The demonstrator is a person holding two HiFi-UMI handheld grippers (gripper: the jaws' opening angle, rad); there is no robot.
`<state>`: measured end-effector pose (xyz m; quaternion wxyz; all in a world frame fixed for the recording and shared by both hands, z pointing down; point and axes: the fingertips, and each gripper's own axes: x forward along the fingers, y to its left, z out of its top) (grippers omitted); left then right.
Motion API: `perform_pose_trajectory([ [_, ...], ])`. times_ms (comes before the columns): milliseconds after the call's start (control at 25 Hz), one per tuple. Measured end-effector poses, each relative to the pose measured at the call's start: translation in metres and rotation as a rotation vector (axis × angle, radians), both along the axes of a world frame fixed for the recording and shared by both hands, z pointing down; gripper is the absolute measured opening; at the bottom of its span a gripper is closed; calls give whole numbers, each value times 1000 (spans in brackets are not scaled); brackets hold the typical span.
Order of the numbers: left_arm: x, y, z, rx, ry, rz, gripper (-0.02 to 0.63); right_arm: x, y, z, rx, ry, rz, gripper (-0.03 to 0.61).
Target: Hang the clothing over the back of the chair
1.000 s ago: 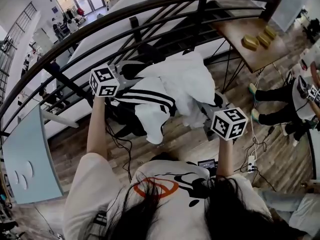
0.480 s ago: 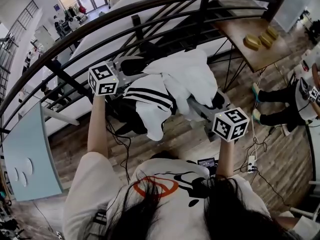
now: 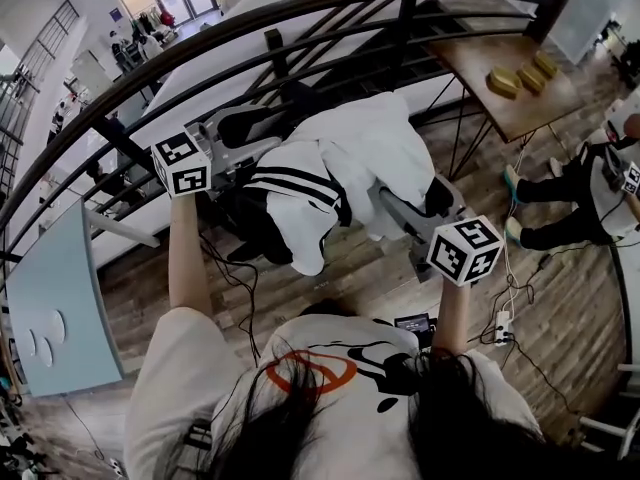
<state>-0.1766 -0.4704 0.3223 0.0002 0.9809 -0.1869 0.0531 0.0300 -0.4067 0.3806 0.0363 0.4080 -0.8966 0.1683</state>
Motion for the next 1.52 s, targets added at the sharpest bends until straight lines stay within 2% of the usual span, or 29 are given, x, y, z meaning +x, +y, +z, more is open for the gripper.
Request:
perform_pose_trajectory([
  [120, 6, 5, -15, 39, 13, -40, 341, 3, 3, -5, 13, -11, 6, 413],
  [240, 19, 13, -26, 86, -49, -77, 321, 5, 7, -11, 28, -19, 1, 405],
  [400, 37, 34, -52, 159, -91, -59, 321, 9, 16, -26, 59, -53, -19, 382],
  [560, 55, 55, -77, 205, -150, -57, 321, 21, 24, -47, 108, -124, -29, 317],
  [640, 66, 67, -91, 218, -141, -56, 321, 27, 29, -56, 128, -156, -39, 270],
  [760, 79, 82, -110, 241, -85, -91, 321, 33, 38, -63, 149, -164, -64, 224],
  [960, 100, 99, -113, 207, -44, -175, 308, 43, 51, -63, 157, -162, -97, 176],
  [1200, 125, 132, -91, 177, -46, -271, 298, 48, 77, -54, 161, -105, -157, 146],
  [1320, 132, 148, -77, 162, -33, -348, 287, 56, 93, -52, 149, -113, -186, 118],
  [1520, 152, 183, -58, 116, -2, -403, 287, 64, 117, -46, 136, -118, -244, 66],
])
